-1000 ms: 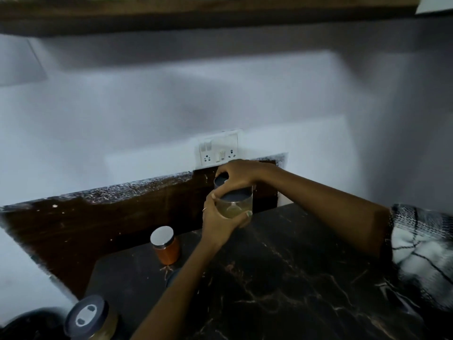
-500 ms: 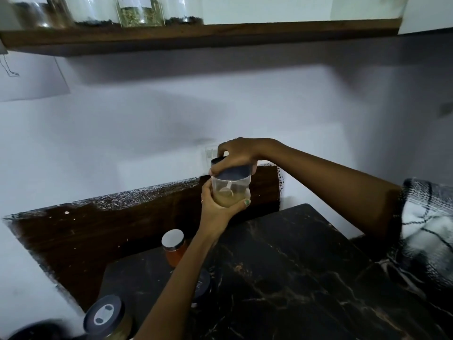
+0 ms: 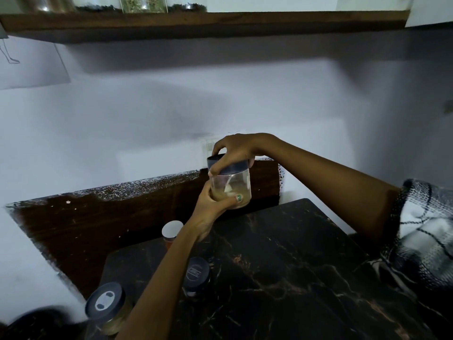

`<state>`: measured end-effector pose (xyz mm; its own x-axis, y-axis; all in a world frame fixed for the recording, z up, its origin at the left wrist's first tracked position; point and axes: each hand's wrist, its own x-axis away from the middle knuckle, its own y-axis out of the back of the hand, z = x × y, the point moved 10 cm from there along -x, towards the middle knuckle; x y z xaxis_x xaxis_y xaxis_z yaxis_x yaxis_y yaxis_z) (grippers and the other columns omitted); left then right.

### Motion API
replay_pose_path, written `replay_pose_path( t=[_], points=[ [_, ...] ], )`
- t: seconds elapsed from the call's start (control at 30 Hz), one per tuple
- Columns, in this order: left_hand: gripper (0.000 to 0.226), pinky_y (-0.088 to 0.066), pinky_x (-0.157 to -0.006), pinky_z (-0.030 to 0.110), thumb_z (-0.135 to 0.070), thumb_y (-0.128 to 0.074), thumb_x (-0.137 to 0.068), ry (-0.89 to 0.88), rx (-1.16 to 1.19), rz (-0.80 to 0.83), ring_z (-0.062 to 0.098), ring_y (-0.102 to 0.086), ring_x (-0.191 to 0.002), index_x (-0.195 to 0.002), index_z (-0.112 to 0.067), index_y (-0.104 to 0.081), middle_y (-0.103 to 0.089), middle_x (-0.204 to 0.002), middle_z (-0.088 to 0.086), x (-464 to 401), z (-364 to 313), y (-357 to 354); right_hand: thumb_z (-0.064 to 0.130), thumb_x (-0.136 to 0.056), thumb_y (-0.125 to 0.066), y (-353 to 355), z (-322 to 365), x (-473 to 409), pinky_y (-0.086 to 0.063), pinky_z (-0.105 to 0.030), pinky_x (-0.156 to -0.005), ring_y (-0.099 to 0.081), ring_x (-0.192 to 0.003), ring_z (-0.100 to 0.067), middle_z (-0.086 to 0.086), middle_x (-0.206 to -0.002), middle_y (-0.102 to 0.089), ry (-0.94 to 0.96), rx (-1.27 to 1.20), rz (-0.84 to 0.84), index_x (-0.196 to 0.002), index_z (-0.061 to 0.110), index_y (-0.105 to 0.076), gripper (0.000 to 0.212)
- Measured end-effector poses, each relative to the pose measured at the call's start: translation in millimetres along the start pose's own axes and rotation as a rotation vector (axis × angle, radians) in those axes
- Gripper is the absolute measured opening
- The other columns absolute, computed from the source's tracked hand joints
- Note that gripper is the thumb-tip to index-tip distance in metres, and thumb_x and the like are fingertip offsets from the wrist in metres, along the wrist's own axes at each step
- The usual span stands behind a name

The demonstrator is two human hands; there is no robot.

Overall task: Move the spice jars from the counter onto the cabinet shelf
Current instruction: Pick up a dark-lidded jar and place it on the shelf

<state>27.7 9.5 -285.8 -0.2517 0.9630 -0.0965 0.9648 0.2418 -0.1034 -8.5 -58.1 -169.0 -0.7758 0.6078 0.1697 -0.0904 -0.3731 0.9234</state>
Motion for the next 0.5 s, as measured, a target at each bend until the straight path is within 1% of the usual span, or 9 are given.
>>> replay_pose_path(
  t=[0.07, 0.13, 0.2, 0.23, 0.3, 0.37, 0.43, 0.5],
  points=[
    [0.061, -0.047, -0.100, 0.046, -0.008, -0.075, -0.071, 0.003, 0.006, 0.014, 0.029, -0.056, -0.116, -0.125, -0.017, -0.049, -0.058, -0.124, 0.011, 1.0, 0.6, 1.3, 0.052, -0.069, -0.072, -4.5, 2.3, 0.0, -0.054, -0.029, -0.058, -0.055, -0.098, -0.020, 0.003, -0.118, -0.050, 0.002, -0.015, 0.065, -0.120, 0.033, -0.051, 0.058],
    [0.063, -0.048, -0.099, 0.042, -0.008, -0.071, -0.069, 0.019, 0.062, 0.058, 0.028, -0.056, -0.117, -0.128, -0.016, -0.048, -0.057, -0.127, 0.013, 3.1, 0.8, 0.8, 0.044, -0.072, -0.074, -8.2, 6.5, 2.4, -0.055, -0.030, -0.064, -0.055, -0.101, -0.022, 0.002, -0.120, -0.049, 0.021, -0.064, 0.137, -0.121, 0.036, -0.049, 0.056],
    [0.070, -0.048, -0.098, 0.039, -0.008, -0.068, -0.067, 0.037, 0.121, 0.100, 0.029, -0.055, -0.118, -0.133, -0.012, -0.044, -0.056, -0.129, 0.014, 4.0, 1.1, 0.6, 0.038, -0.072, -0.076, -8.8, 11.1, 4.1, -0.056, -0.032, -0.067, -0.055, -0.101, -0.022, 0.003, -0.118, -0.049, 0.049, -0.098, 0.164, -0.120, 0.038, -0.049, 0.055],
    [0.071, -0.048, -0.097, 0.039, -0.007, -0.067, -0.067, 0.044, 0.133, 0.113, 0.029, -0.055, -0.118, -0.134, -0.011, -0.043, -0.055, -0.129, 0.015, 4.0, 1.3, 0.3, 0.038, -0.072, -0.077, -7.9, 12.5, 4.3, -0.057, -0.032, -0.066, -0.056, -0.100, -0.021, 0.004, -0.114, -0.051, 0.059, -0.105, 0.153, -0.120, 0.038, -0.051, 0.054],
    [0.071, -0.052, -0.093, 0.035, -0.006, -0.067, -0.067, 0.043, 0.127, 0.126, 0.027, -0.057, -0.116, -0.133, -0.012, -0.043, -0.058, -0.126, 0.012, 3.0, 0.5, 0.4, 0.040, -0.070, -0.077, -5.5, 13.9, 3.7, -0.057, -0.030, -0.060, -0.058, -0.095, -0.020, 0.006, -0.106, -0.053, 0.062, -0.093, 0.106, -0.117, 0.036, -0.053, 0.053],
    [0.066, -0.056, -0.083, 0.030, -0.008, -0.070, -0.066, 0.034, 0.113, 0.114, 0.020, -0.063, -0.107, -0.127, -0.016, -0.048, -0.064, -0.116, 0.006, 1.0, -1.2, 2.4, 0.043, -0.069, -0.076, -5.2, 12.7, 2.5, -0.056, -0.029, -0.054, -0.059, -0.090, -0.019, 0.006, -0.103, -0.053, 0.050, -0.071, 0.070, -0.117, 0.034, -0.054, 0.054],
    [0.063, -0.056, -0.076, 0.026, -0.011, -0.074, -0.061, 0.027, 0.096, 0.082, 0.015, -0.067, -0.098, -0.119, -0.019, -0.051, -0.068, -0.108, 0.002, -0.8, -3.1, 5.0, 0.045, -0.068, -0.075, -5.4, 9.9, 1.6, -0.058, -0.032, -0.054, -0.059, -0.085, -0.017, 0.007, -0.100, -0.053, 0.032, -0.066, 0.041, -0.117, 0.030, -0.055, 0.055],
    [0.067, -0.056, -0.077, 0.027, -0.015, -0.078, -0.056, 0.020, 0.080, 0.046, 0.015, -0.068, -0.097, -0.118, -0.019, -0.052, -0.067, -0.109, 0.003, -1.5, -4.7, 7.5, 0.047, -0.068, -0.075, -4.9, 8.7, 0.8, -0.060, -0.037, -0.059, -0.059, -0.083, -0.016, 0.008, -0.095, -0.054, 0.023, -0.055, 0.016, -0.117, 0.027, -0.056, 0.057]
  ],
)
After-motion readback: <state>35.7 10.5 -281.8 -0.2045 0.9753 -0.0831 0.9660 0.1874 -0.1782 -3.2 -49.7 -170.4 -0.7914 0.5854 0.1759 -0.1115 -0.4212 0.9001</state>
